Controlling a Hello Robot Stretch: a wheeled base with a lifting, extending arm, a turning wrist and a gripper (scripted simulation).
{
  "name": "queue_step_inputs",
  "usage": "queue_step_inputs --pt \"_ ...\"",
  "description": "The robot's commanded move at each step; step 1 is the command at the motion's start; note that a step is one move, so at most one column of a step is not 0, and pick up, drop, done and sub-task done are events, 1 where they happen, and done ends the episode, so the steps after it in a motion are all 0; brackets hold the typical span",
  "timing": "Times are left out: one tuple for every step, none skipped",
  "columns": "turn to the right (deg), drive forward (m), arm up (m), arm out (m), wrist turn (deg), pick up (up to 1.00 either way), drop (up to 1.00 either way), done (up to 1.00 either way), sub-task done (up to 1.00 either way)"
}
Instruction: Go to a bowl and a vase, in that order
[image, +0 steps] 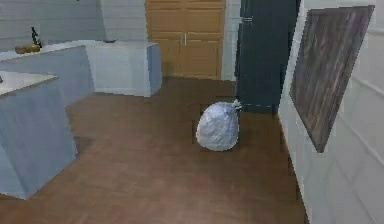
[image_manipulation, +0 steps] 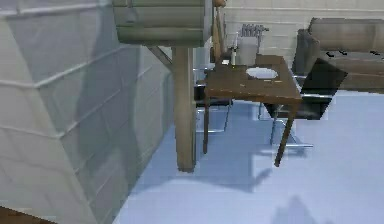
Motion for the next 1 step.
queue_step_inputs --pt "-33.0 0.0 0.0 0.0 0.0 0.0 0.0 0.0 0.0"
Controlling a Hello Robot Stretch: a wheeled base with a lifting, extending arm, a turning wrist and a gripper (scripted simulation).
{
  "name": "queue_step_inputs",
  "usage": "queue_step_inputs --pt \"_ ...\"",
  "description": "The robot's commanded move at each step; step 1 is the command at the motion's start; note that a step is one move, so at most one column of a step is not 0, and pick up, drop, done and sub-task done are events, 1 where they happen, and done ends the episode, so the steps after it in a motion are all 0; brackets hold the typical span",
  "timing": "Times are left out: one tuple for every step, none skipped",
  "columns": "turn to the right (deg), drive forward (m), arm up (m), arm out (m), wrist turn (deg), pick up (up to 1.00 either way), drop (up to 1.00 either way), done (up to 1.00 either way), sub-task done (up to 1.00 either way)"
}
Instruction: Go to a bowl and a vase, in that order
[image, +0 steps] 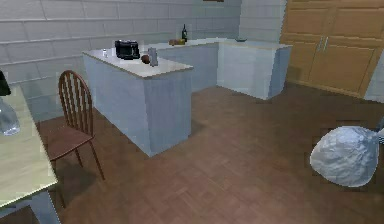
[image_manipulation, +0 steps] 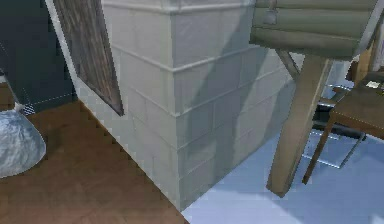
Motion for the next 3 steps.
queue_step_inputs --pt "0.0 0.05 0.0 0.0 0.0 0.0 0.0 0.0 0.0" --pt "15.0 0.0 0.0 0.0 0.0 0.0 0.0 0.0 0.0" --pt "0.0 1.0 0.0 0.0 0.0 0.0 0.0 0.0 0.0"
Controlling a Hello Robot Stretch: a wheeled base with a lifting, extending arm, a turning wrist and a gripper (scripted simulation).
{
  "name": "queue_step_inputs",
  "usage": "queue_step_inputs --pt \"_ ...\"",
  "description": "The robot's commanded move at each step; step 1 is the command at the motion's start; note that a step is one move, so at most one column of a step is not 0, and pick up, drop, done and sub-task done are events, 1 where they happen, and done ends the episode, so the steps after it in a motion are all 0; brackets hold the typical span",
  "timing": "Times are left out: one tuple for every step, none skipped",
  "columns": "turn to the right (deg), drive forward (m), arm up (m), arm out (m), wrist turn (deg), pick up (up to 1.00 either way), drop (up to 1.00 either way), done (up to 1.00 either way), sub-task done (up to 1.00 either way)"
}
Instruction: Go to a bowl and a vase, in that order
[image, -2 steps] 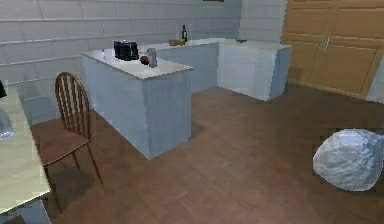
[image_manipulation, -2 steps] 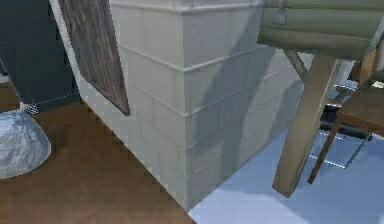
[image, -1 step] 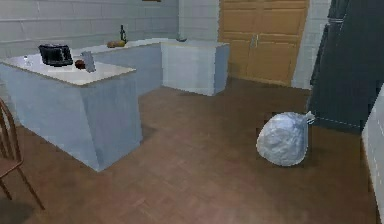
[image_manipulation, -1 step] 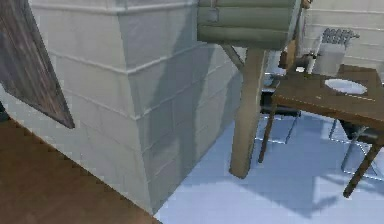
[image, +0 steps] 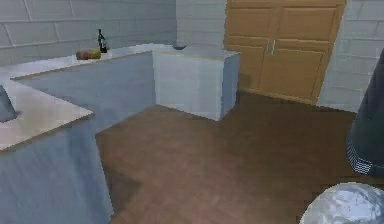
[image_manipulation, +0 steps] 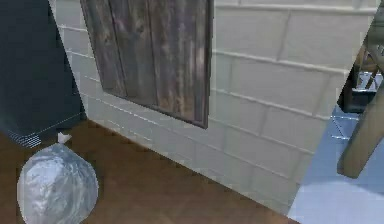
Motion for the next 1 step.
queue_step_inputs --pt "0.0 1.0 0.0 0.0 0.0 0.0 0.0 0.0 0.0"
